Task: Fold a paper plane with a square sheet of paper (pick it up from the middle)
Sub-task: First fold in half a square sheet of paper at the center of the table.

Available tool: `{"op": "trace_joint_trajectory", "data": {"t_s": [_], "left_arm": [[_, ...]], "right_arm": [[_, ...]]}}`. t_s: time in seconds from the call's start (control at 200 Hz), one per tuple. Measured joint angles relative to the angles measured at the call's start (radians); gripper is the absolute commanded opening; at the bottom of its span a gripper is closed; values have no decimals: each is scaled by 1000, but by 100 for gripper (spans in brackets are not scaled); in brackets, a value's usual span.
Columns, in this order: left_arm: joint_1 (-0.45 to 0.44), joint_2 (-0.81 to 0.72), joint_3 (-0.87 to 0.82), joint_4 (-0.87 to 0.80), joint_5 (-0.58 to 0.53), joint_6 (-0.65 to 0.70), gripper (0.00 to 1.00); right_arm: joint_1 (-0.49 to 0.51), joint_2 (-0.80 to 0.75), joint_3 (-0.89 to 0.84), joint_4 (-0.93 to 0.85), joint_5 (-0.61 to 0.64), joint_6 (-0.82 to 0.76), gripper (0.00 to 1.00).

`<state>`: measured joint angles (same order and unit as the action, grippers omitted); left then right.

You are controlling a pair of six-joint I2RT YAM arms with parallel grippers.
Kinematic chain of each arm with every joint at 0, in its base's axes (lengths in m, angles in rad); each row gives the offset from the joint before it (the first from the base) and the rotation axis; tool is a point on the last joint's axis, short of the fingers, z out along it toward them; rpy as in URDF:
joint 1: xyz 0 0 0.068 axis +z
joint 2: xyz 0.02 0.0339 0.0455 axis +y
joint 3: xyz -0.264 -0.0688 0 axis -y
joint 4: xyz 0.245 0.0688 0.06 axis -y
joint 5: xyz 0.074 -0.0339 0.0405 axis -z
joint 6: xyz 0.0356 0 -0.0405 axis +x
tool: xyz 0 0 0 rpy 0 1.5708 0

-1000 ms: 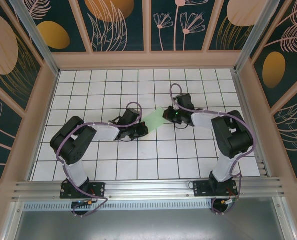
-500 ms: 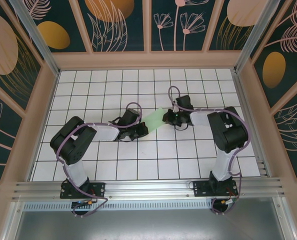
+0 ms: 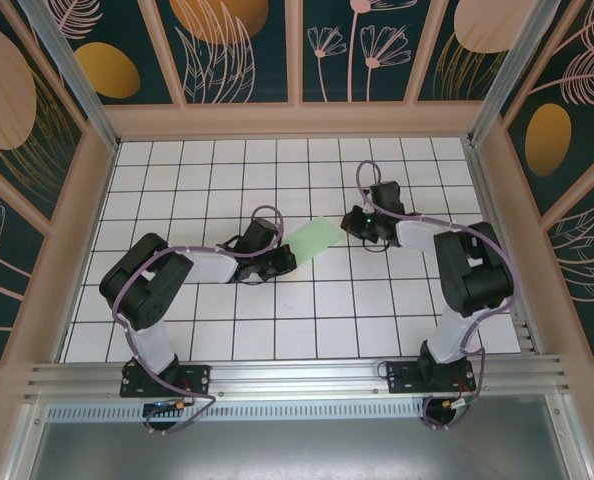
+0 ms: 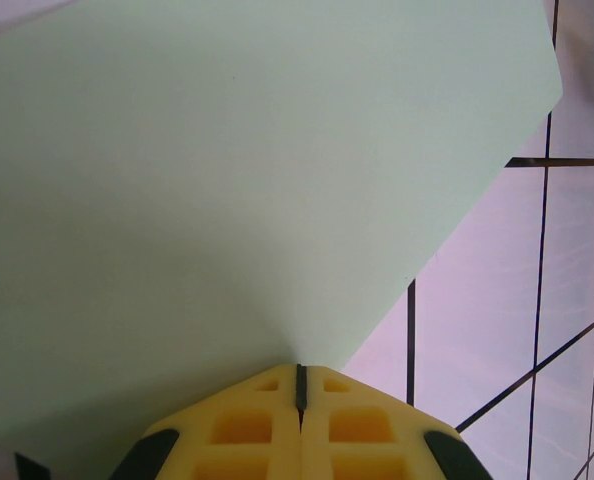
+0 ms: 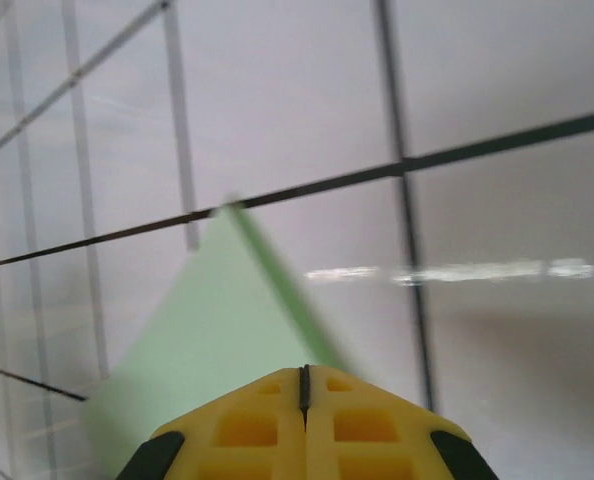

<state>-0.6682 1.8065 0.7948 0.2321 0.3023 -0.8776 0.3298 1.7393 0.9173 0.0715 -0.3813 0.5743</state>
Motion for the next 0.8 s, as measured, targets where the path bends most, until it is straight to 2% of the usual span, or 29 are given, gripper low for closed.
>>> {"op": "trace_joint_trajectory", "data": {"t_s": [0.13, 0.295, 0.51, 0.796], "left_arm": [[0, -1, 0, 0, 0, 0, 0], [0, -2, 3, -5, 0, 1, 1], [0, -3, 16, -30, 2, 13, 2], [0, -8, 68, -49, 33, 39, 9]], "right_arm": [[87, -43, -14, 42, -6, 37, 0], [172, 11, -22, 61, -29, 72, 0], [176, 93, -43, 63, -45, 91, 0], [176, 97, -45, 64, -45, 90, 0]]}}
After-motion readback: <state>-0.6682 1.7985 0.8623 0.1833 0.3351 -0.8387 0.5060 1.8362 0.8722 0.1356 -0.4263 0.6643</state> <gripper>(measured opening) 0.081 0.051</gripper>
